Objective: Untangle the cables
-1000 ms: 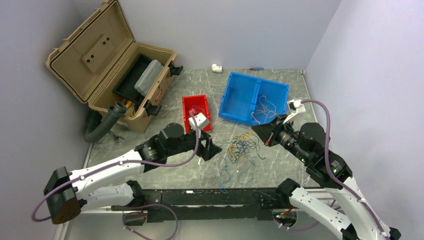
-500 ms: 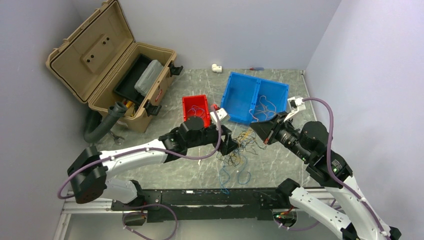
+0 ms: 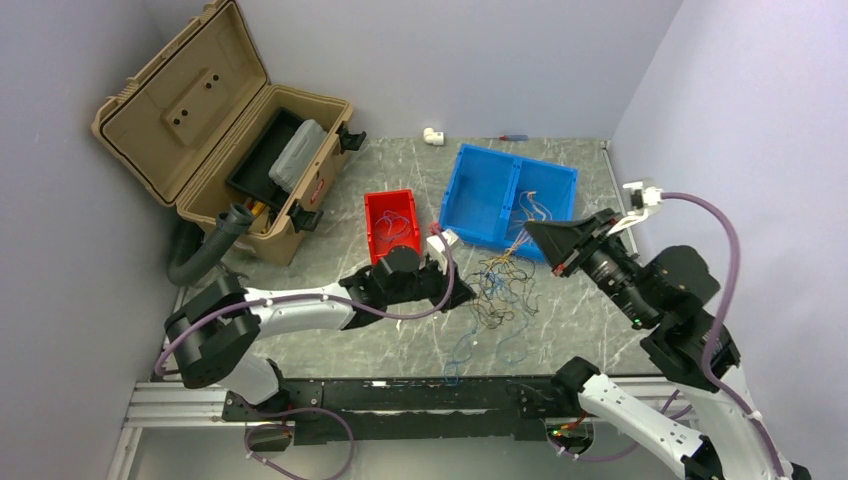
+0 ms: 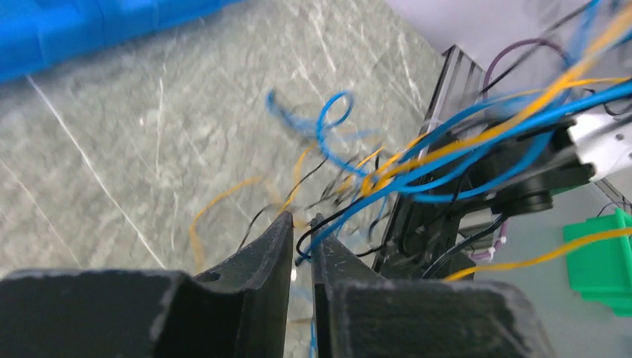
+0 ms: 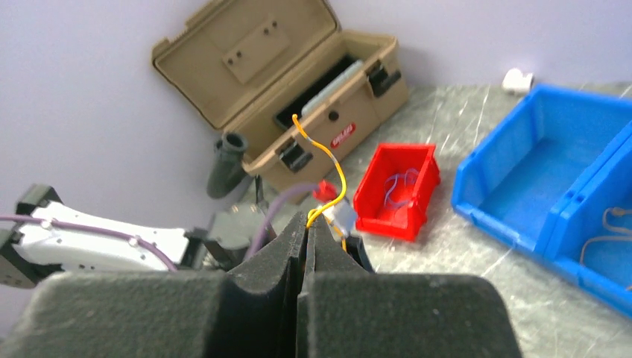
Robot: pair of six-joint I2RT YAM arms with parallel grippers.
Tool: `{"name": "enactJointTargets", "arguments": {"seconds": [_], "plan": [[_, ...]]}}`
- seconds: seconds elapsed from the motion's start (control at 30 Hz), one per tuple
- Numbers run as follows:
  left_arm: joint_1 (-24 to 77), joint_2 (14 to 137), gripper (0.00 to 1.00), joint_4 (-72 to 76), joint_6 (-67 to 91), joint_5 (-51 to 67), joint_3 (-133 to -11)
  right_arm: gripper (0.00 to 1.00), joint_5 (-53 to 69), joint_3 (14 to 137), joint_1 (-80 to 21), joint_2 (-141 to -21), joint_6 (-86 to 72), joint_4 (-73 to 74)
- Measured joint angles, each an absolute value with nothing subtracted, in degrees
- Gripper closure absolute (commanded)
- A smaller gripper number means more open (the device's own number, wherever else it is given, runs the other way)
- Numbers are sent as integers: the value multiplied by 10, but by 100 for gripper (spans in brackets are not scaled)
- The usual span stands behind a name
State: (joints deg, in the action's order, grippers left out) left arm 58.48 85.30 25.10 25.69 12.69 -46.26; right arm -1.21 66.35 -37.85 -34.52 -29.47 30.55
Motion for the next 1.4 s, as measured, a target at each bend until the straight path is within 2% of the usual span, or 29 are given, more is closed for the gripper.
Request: {"name": "enactJointTargets", "arguments": {"seconds": [0.07,0.1,0.13,0.17,0.57,0.7,0.97,1.2,1.4], "plan": [[585,862,83,272,270,130,-438,100,-27,686,-378,-345,-283,303],[585,864,88,284,280,133,-423,100,-33,696,-378,-345,-278,302],[585,864,98,295,287,135,-406,100,-41,705,-378,-345,-272,300],[585,864,100,301,294,137,-395,100,-48,713,-378,-345,-267,296],[594,818,100,330,313,128,-326,100,-133,733,-379,-338,-226,278],[594,749,100,274,307,94,-308,100,-183,733,-379,-320,-225,277],[594,536,100,117,298,-19,-279,100,-356,723,-378,-266,-251,287],[594,385,100,-41,328,-156,-274,100,-469,691,-379,-248,-310,346],[594,288,100,-170,378,-277,-273,100,-518,667,-378,-226,-354,411]]}}
